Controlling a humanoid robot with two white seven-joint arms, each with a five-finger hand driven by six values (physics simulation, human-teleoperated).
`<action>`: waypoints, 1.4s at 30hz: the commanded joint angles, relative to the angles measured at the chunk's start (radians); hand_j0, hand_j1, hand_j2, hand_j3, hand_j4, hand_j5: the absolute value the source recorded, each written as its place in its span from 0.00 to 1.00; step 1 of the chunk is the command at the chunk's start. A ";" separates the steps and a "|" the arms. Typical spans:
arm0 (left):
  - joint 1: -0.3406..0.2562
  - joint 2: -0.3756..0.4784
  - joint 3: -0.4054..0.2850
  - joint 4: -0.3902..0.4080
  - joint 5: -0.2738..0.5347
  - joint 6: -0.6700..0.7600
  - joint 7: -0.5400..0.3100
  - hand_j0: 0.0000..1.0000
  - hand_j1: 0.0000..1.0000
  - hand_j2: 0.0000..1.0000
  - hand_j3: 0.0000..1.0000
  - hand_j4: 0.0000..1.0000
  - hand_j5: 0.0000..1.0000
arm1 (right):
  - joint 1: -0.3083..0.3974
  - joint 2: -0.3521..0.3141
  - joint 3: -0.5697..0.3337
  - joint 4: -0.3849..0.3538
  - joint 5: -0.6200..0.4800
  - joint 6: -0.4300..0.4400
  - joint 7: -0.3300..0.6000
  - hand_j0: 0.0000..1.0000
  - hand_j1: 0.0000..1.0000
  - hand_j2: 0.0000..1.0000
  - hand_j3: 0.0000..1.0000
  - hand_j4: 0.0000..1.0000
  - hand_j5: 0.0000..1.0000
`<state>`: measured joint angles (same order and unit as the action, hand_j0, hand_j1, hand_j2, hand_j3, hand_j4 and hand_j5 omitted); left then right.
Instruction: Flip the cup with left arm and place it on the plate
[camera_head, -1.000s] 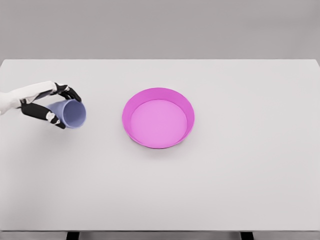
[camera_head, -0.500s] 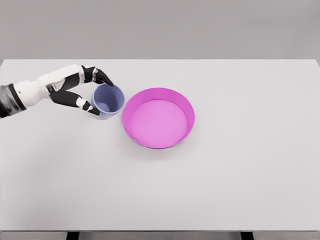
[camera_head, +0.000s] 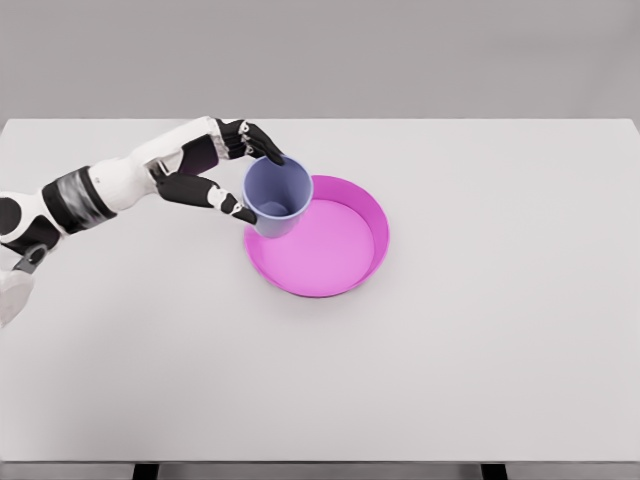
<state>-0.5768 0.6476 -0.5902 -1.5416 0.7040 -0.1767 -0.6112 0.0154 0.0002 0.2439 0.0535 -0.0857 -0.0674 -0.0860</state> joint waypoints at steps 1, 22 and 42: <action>0.000 -0.048 -0.003 0.002 0.018 0.002 0.000 0.58 0.58 0.58 0.58 0.58 0.58 | 0.000 0.000 0.000 0.000 0.000 0.000 0.000 1.00 1.00 1.00 1.00 1.00 1.00; 0.017 -0.201 -0.016 0.189 0.078 0.008 0.000 0.60 0.60 0.60 0.60 0.60 0.60 | 0.000 0.000 0.000 0.000 0.000 0.000 0.000 1.00 1.00 1.00 1.00 1.00 1.00; 0.043 -0.252 -0.029 0.268 0.020 0.002 0.000 0.60 0.60 0.60 0.60 0.60 0.60 | 0.000 0.000 0.000 0.000 0.000 0.000 0.000 1.00 1.00 1.00 1.00 1.00 1.00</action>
<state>-0.5338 0.3995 -0.6197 -1.2765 0.7249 -0.1750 -0.6109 0.0153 0.0002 0.2439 0.0535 -0.0856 -0.0674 -0.0860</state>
